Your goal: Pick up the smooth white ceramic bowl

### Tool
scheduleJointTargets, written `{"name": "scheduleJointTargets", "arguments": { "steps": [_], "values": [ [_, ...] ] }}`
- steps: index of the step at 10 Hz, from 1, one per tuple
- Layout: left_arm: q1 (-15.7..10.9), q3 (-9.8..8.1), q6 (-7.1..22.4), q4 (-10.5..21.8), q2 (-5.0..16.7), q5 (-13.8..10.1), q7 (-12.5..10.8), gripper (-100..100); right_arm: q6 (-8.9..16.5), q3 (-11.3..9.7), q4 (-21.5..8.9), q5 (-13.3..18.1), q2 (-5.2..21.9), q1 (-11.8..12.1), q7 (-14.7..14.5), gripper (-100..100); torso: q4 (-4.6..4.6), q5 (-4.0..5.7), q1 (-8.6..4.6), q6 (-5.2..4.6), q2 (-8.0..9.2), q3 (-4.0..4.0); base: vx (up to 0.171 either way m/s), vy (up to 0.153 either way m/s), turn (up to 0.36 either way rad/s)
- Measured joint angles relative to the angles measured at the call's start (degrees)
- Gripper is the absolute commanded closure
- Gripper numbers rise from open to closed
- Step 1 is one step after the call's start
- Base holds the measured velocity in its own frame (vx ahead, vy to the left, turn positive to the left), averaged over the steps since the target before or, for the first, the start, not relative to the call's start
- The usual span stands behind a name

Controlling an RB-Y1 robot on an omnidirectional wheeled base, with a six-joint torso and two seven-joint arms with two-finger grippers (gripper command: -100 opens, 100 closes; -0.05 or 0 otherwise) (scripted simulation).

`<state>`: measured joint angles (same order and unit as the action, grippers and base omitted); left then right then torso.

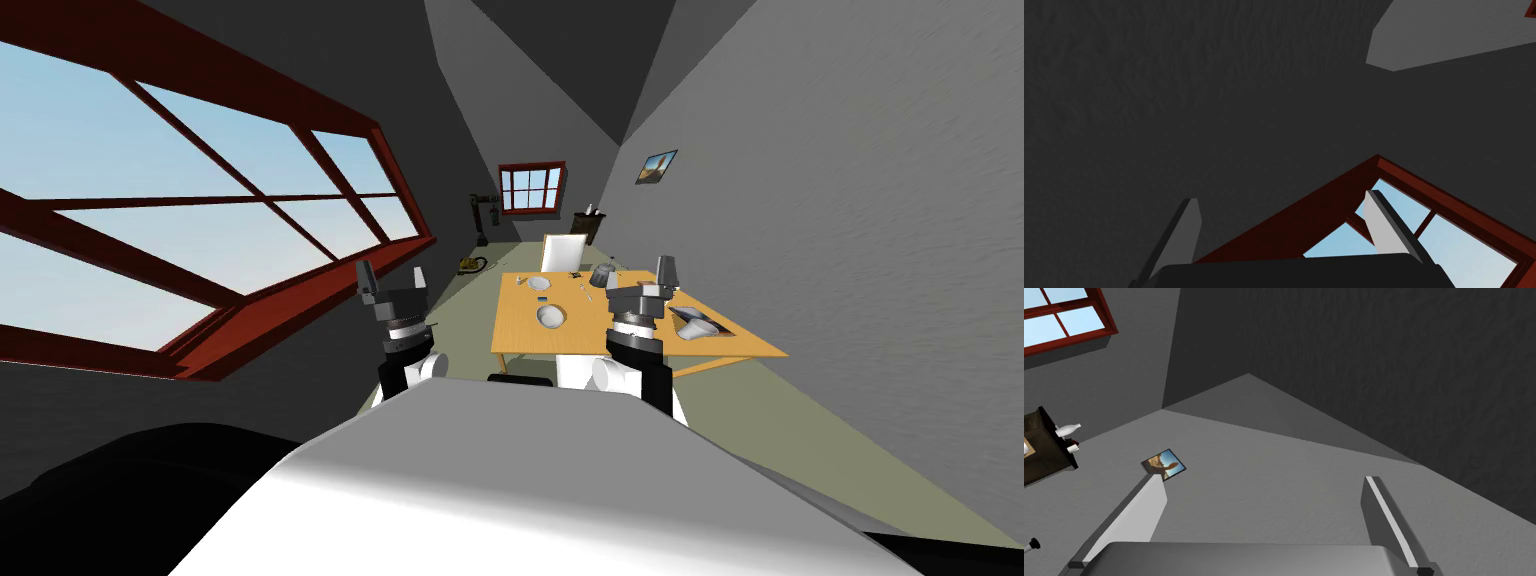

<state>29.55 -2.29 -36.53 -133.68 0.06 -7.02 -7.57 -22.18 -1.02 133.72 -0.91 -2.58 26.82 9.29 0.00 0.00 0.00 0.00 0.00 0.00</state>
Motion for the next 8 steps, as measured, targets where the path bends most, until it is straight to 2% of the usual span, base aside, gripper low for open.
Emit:
{"name": "scheduleJointTargets", "arguments": {
  "steps": [8],
  "values": [
    [0.0, 0.0, 0.0, 0.0, 0.0, 0.0, 0.0, 0, -1.2, 0.1, -5.7, 4.6, 11.6, -2.2, -3.7, -100, -0.06, -0.03, 0.11, -0.01, 0.24, -0.14, -0.055, 0.035, 0.069]
  ]
}}
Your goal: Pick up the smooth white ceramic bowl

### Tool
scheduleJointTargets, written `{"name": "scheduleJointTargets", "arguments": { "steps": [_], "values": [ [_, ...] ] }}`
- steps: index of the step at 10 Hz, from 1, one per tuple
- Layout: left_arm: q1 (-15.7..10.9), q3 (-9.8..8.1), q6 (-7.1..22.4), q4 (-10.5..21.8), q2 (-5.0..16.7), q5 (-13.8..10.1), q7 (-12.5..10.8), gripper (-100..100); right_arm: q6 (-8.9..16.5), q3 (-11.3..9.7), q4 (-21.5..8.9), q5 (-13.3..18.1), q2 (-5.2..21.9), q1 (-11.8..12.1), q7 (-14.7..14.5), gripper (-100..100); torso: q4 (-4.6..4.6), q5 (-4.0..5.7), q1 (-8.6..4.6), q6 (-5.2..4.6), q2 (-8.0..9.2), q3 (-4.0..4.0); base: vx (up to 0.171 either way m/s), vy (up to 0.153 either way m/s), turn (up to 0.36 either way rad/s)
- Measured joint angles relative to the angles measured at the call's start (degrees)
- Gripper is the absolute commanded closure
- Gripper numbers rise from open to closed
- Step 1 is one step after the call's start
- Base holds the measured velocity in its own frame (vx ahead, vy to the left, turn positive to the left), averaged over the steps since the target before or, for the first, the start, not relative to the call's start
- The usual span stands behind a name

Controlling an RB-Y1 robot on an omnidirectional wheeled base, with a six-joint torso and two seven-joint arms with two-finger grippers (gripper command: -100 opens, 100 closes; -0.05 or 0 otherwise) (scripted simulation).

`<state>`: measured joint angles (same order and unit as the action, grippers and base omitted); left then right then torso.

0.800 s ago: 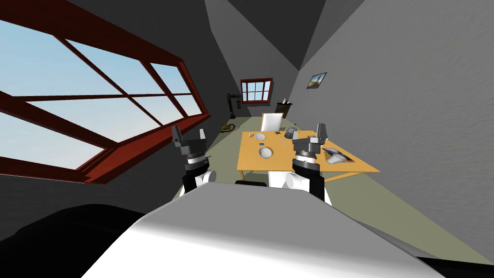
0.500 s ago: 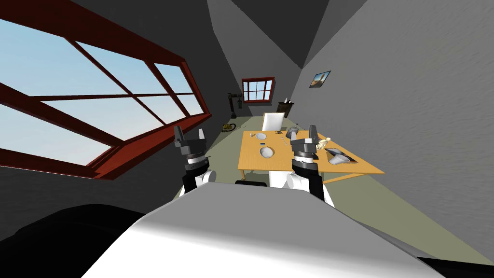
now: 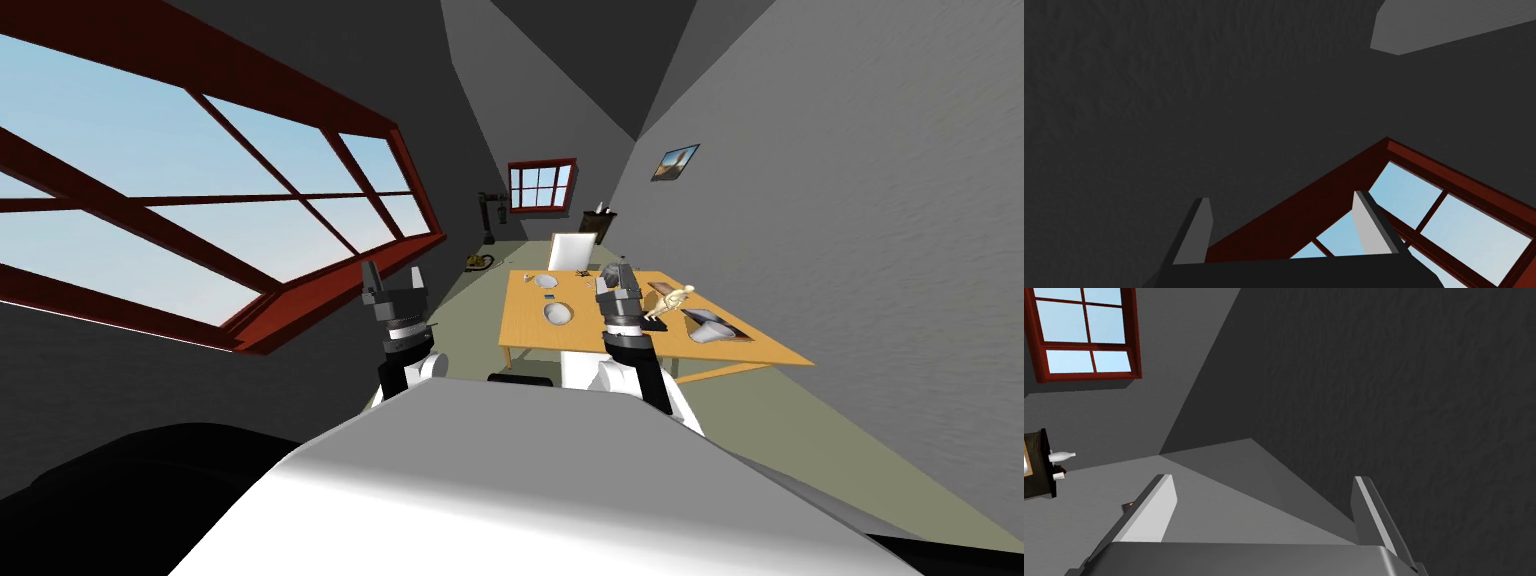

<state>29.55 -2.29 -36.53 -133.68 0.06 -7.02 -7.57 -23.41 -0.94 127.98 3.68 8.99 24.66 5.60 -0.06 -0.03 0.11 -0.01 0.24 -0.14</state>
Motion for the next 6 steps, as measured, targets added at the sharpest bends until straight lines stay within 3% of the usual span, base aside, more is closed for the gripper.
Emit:
{"name": "scheduleJointTargets", "arguments": {
  "steps": [6],
  "values": [
    [0.0, 0.0, 0.0, 0.0, 0.0, 0.0, 0.0, 0, -0.3, -0.5, -7.1, 5.4, 8.8, -3.0, -4.5, -100, 0.01, 0.0, 0.01, -0.01, -0.04, 0.02, -0.063, 0.054, 0.11]
  ]
}}
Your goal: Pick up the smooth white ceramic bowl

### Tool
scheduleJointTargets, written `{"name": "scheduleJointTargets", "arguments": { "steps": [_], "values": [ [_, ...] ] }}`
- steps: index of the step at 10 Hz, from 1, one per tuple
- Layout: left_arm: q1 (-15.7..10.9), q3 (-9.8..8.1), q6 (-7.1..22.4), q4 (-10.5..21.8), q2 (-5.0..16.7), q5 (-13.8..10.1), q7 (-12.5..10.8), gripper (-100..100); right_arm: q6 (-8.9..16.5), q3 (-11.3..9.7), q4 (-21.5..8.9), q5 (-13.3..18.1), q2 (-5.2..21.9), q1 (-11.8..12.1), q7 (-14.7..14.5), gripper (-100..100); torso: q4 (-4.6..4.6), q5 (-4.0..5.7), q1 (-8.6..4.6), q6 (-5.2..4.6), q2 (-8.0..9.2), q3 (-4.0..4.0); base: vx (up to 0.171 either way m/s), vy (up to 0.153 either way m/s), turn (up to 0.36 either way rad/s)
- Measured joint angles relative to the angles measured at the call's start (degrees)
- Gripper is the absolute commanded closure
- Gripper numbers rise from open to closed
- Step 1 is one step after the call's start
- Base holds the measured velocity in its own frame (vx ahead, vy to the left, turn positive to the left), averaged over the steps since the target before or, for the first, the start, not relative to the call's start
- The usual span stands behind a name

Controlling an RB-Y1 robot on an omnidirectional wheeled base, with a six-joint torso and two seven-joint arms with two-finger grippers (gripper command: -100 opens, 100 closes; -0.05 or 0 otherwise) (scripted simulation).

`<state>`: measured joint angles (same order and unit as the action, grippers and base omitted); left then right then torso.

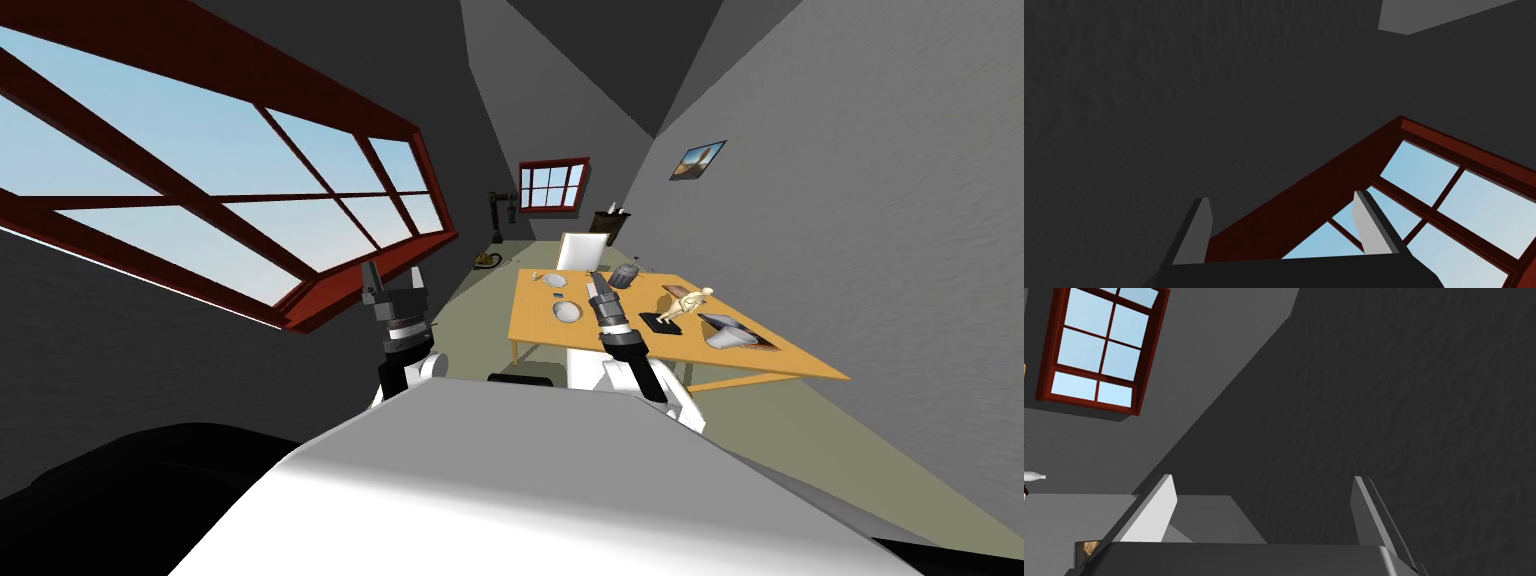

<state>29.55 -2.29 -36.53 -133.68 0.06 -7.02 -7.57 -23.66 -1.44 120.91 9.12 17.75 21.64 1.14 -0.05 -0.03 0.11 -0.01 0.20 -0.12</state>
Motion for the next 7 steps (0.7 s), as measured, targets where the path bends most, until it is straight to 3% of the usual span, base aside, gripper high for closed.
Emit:
{"name": "scheduleJointTargets", "arguments": {
  "steps": [4, 7],
  "values": [
    [0.0, 0.0, 0.0, 0.0, 0.0, 0.0, 0.0, 0, -1.9, -0.5, -6.4, 4.0, 5.7, -1.3, -3.5, -100, 0.0, -0.01, 0.06, 0.02, 0.01, -0.01, -0.062, 0.067, 0.145],
    [0.0, 0.0, 0.0, 0.0, 0.0, 0.0, 0.0, 0, -1.8, -1.5, -11.7, 7.4, 9.8, -3.7, -6.3, -100, 0.0, -0.02, 0.08, 0.02, -0.02, 0.01, -0.04, 0.055, 0.098]
  ]
}}
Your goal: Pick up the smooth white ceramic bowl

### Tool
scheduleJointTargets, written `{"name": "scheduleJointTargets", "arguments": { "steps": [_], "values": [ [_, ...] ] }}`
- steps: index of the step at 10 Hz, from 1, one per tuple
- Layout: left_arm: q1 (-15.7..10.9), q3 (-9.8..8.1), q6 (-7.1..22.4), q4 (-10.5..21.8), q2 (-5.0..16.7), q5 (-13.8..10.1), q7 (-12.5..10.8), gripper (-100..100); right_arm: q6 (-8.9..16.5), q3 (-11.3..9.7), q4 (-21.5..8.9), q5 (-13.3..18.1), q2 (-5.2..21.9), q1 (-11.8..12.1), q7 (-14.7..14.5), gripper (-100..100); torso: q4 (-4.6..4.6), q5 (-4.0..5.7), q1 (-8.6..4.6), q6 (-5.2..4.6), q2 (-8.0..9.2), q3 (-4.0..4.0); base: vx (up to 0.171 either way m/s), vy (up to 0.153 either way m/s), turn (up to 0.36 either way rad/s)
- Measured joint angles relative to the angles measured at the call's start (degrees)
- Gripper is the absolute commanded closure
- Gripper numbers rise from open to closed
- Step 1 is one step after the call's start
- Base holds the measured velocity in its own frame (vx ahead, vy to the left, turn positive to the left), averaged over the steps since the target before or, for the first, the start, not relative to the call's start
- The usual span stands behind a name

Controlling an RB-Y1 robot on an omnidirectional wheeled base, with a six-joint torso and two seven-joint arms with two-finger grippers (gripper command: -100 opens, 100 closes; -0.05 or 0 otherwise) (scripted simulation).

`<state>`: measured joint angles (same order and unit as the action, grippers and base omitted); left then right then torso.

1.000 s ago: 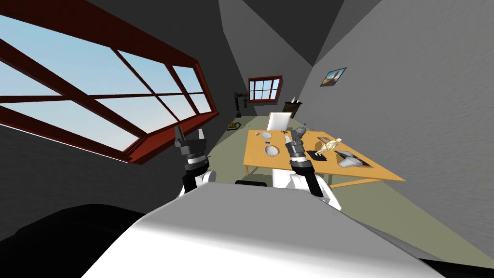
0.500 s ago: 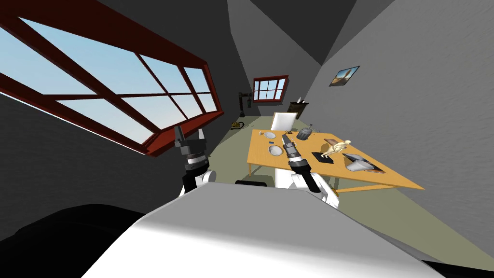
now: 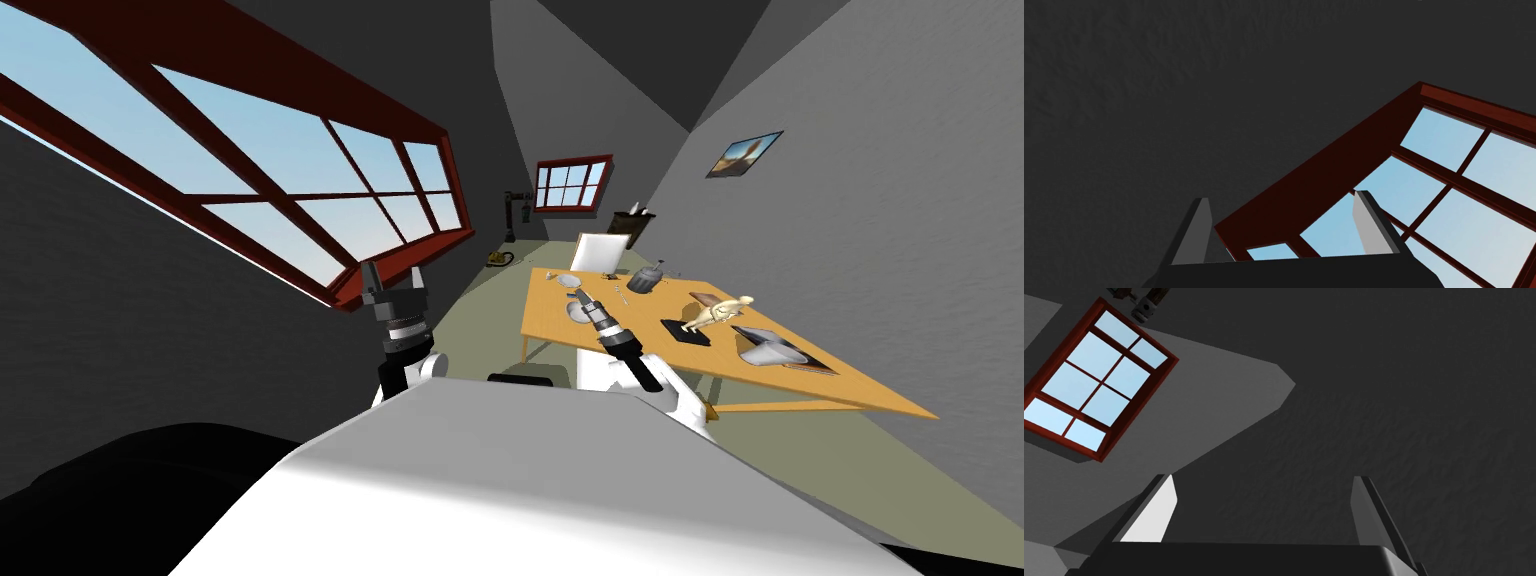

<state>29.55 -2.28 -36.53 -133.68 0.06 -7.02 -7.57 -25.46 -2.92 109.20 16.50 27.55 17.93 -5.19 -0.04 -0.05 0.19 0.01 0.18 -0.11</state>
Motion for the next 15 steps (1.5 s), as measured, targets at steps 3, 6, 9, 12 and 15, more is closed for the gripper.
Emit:
{"name": "scheduleJointTargets", "arguments": {
  "steps": [3, 6, 9, 12, 15],
  "values": [
    [0.0, -0.01, 0.0, 0.0, 0.0, 0.0, 0.0, 0, -0.5, -0.6, -4.4, 2.1, 2.9, -1.3, -2.0, -100, 0.01, 0.02, -0.1, -0.03, -0.04, 0.02, -0.033, 0.045, 0.117],
    [0.0, 0.0, 0.0, 0.0, 0.0, 0.0, 0.0, 0, -0.5, -1.4, -8.9, 4.7, 6.6, -2.6, -4.1, -100, 0.01, 0.01, -0.06, -0.01, -0.04, 0.03, -0.027, 0.048, 0.104],
    [0.0, -0.01, 0.0, 0.0, 0.0, 0.0, 0.0, 0, -1.1, -2.2, -14.3, 6.7, 9.4, -4.0, -6.1, -100, 0.01, 0.01, -0.1, -0.05, -0.07, 0.04, -0.021, 0.053, 0.132],
    [0.0, -0.01, 0.0, 0.0, 0.0, 0.0, 0.0, 0, -0.9, -3.8, -19.0, 9.3, 12.1, -5.1, -8.6, -100, 0.02, 0.02, -0.1, -0.02, -0.1, 0.06, -0.01, 0.04, 0.111],
    [0.0, -0.01, 0.0, 0.0, 0.0, 0.0, 0.0, 0, -1.0, -4.9, -23.5, 10.7, 14.0, -6.5, -9.8, -100, 0.02, 0.03, -0.16, -0.02, -0.12, 0.07, -0.005, 0.023, 0.074]
  ]
}}
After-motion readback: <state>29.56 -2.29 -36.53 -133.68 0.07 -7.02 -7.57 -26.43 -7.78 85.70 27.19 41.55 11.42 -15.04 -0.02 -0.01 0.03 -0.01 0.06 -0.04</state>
